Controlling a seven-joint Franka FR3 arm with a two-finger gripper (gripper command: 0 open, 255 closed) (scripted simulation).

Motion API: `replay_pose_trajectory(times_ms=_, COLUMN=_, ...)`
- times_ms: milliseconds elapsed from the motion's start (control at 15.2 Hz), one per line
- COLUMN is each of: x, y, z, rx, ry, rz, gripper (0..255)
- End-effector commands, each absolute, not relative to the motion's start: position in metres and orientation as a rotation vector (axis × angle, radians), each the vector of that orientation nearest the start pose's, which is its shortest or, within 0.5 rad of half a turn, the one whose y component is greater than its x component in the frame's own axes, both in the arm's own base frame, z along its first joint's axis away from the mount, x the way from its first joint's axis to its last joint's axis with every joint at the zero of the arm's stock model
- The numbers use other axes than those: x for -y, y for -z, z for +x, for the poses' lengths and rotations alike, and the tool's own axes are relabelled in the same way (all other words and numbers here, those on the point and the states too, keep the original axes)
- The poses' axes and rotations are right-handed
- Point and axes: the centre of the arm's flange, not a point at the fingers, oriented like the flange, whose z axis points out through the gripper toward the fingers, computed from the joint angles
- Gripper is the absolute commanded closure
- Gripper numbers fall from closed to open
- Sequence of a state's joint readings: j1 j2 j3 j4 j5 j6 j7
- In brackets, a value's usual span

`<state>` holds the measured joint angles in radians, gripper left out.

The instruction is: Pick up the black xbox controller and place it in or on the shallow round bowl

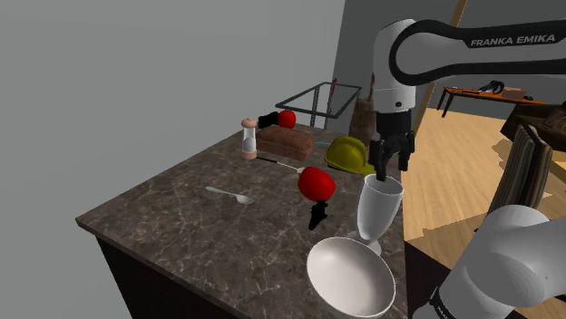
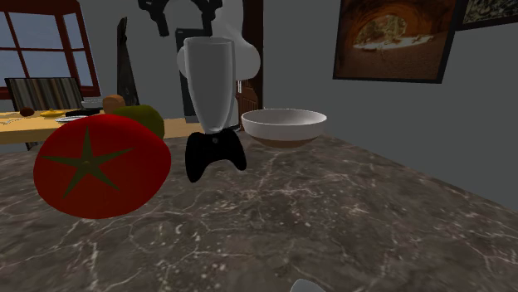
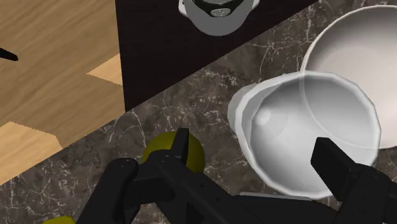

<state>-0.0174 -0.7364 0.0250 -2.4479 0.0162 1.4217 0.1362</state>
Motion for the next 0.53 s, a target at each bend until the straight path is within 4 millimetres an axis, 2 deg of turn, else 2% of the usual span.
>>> replay_pose_trajectory(times_ms=0, x=-0.005, y=-0.523, z=0.294, rx=-0.215, ry=-0.456, rz=-3.121, gripper=0)
replay_pose_trajectory(times_ms=462, x=-0.021, y=-0.458, z=0.314, rx=-0.396, ry=-0.162, rz=-3.009, gripper=0)
